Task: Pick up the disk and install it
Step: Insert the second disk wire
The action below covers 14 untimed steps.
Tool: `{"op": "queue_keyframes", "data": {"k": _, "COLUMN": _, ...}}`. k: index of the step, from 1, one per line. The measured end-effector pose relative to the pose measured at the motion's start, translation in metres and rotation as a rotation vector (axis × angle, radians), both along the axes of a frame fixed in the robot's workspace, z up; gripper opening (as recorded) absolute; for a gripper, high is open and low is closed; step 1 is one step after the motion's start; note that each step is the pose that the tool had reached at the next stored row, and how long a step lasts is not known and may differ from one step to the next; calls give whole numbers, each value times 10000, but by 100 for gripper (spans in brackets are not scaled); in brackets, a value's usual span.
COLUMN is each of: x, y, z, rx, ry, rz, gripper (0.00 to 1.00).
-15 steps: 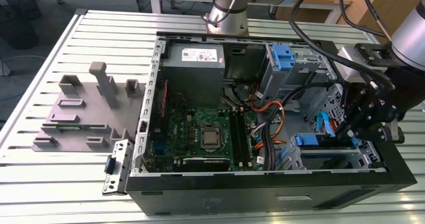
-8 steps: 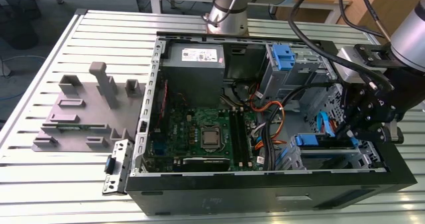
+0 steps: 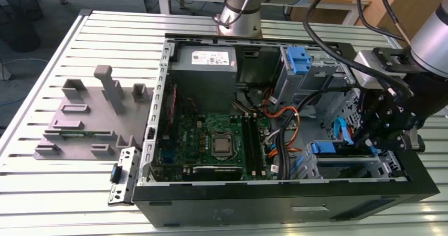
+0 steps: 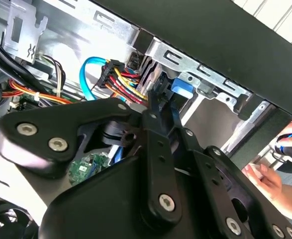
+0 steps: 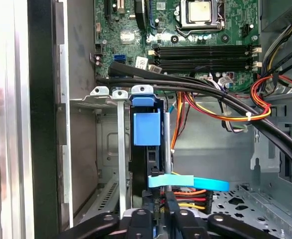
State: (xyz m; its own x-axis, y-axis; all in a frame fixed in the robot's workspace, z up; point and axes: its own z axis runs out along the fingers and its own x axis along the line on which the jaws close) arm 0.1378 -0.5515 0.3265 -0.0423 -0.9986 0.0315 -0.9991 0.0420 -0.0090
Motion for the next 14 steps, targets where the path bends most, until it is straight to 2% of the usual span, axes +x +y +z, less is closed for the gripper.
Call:
{"op": "queue_keyframes", "data": {"k": 1, "x": 0, "y": 0, "z": 2, "rx": -5, "ry": 0, "rz": 0, "gripper": 24}}
{"op": "queue_keyframes", "data": {"k": 4, "x": 0, "y": -1, "z": 37, "rx": -8, "ry": -1, "rz": 0, "gripper": 24}}
{"op": "queue_keyframes", "data": {"k": 11, "x": 0, "y": -1, "z": 281, "rx": -10, "ry": -1, "rz": 0, "gripper": 24}}
{"op": "queue_keyframes", "data": {"k": 14, "x": 0, "y": -1, "z": 333, "rx": -9, "ry": 0, "rz": 0, "gripper": 24}}
